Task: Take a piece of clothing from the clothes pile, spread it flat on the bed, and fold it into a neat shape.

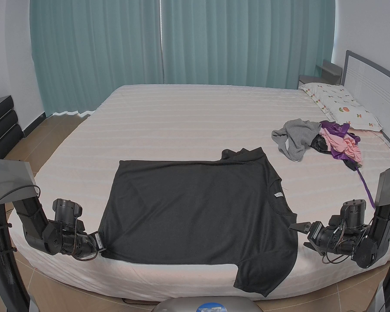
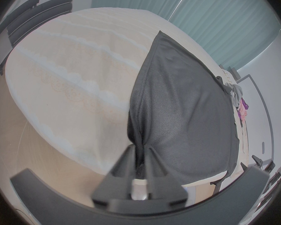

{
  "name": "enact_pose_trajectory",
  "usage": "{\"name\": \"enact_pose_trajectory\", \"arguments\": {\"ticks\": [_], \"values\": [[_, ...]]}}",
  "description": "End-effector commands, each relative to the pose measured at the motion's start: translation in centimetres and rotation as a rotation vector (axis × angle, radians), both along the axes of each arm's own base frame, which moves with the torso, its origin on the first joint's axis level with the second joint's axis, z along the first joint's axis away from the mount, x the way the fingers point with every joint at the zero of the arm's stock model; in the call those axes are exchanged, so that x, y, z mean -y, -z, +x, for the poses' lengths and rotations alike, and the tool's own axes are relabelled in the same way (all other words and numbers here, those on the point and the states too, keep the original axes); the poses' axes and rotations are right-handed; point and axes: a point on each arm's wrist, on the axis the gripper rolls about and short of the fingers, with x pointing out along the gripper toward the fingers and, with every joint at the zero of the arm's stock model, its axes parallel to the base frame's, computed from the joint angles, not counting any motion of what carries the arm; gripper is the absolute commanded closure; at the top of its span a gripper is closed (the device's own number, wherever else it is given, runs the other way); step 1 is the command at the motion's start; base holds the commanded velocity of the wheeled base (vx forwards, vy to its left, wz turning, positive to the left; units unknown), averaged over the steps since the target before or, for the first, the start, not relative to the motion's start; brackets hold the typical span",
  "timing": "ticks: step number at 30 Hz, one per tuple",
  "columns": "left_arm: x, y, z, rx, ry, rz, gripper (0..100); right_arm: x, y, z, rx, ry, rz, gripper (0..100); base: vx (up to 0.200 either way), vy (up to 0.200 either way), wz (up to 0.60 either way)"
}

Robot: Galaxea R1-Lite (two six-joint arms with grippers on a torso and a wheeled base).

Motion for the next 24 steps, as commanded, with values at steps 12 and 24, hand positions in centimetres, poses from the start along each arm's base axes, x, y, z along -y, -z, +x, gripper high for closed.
{"name": "enact_pose_trajectory", "arguments": {"ticks": [12, 24], "values": [[-0.2, -2.0, -1.2, 0.044, -0.016, -0.012, 100, -0.3, 0.8, 0.1, -0.027, -0.011, -0.019, 0, 0.0, 0.0, 0.0], [0.0, -2.0, -1.0, 0.024, -0.058, -0.167, 100, -0.8, 3.6, 2.6, -0.044, 0.043, -0.1, 0, 0.0, 0.0, 0.0]]}}
